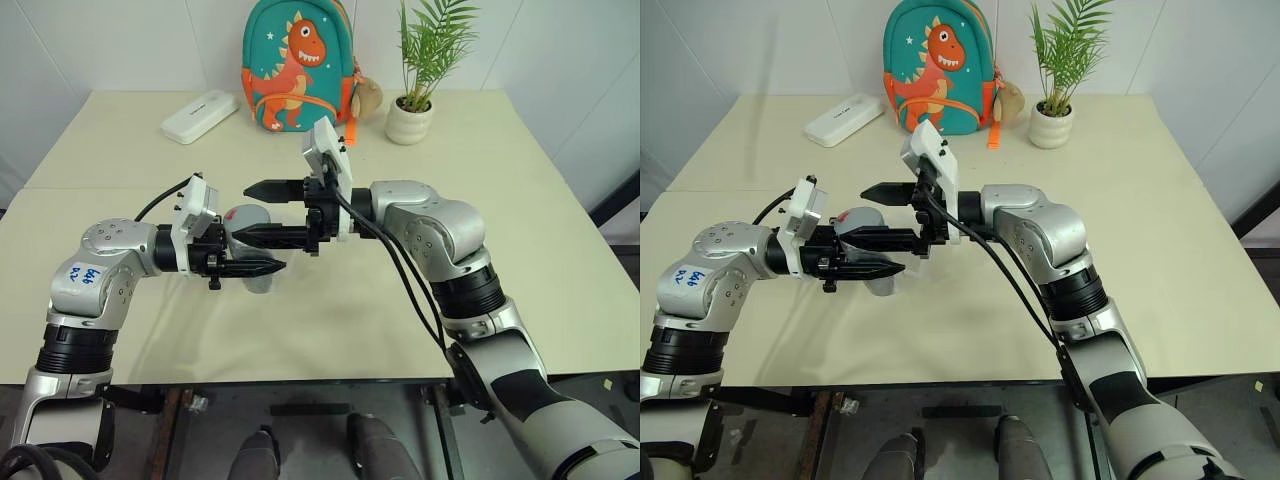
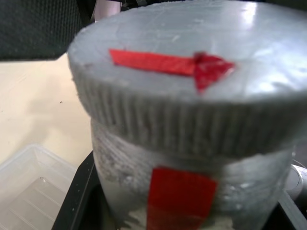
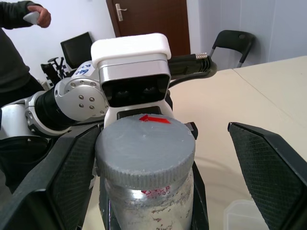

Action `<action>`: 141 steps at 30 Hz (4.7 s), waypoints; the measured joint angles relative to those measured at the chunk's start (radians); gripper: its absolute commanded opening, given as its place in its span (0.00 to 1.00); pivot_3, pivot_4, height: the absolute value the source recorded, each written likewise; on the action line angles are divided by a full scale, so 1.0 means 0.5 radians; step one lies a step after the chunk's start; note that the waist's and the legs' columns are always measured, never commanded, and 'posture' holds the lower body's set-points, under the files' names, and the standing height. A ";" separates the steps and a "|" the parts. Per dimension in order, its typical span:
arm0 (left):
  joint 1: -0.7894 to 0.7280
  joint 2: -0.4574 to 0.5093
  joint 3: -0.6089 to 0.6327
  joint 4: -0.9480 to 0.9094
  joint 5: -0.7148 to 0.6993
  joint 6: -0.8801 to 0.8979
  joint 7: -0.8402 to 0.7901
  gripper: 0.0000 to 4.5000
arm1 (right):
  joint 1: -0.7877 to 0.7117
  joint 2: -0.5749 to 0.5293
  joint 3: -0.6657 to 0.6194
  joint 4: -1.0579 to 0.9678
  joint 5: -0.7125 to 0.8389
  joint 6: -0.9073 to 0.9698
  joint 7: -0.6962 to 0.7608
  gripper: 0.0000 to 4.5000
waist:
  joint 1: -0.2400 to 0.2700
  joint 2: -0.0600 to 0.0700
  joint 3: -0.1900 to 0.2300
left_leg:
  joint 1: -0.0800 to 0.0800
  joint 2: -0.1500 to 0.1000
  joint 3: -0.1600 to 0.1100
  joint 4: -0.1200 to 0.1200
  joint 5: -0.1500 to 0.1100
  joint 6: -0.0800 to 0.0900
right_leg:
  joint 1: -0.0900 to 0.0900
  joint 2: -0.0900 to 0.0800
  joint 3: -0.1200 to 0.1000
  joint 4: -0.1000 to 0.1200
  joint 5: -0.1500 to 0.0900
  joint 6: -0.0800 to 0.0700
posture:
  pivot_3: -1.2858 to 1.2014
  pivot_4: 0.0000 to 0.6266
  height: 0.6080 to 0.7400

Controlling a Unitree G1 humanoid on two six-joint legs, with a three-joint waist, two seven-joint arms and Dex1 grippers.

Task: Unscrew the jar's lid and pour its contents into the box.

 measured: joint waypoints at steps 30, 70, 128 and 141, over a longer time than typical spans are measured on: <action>-0.009 0.000 0.017 -0.004 -0.006 -0.006 -0.005 0.44 | 0.033 0.102 -0.078 -0.053 0.151 0.177 -0.075 0.56 | -0.001 0.000 0.000 | 0.000 0.000 0.000 0.000 0.000 0.000 | 0.000 0.000 0.000 0.000 0.000 0.000 | 0.52 0.24 1.00; 0.070 0.065 0.125 -0.022 -0.060 0.040 0.047 0.44 | 1.082 -0.430 -0.612 0.416 -0.410 -1.098 -0.423 1.00 | -0.003 0.001 0.001 | 0.004 0.002 0.008 0.001 -0.002 -0.001 | 0.002 0.003 0.009 -0.002 0.001 0.001 | 0.52 0.24 1.00; -0.905 0.164 -1.014 1.681 3.066 -2.369 3.177 0.44 | 0.873 -0.375 -0.083 -0.558 -0.264 -0.101 -0.502 1.00 | 0.062 0.001 0.001 | 0.000 0.001 0.010 0.004 -0.002 -0.002 | 0.001 0.004 0.009 -0.005 0.004 0.007 | 0.52 0.24 1.00; -0.968 0.206 -1.575 1.569 4.160 -1.560 4.319 0.44 | 0.951 -0.316 -0.130 -0.597 -0.210 -0.094 -0.535 1.00 | 0.061 0.001 0.001 | -0.001 0.001 0.010 0.004 -0.003 -0.004 | 0.000 0.004 0.009 -0.004 0.004 0.007 | 0.52 0.24 1.00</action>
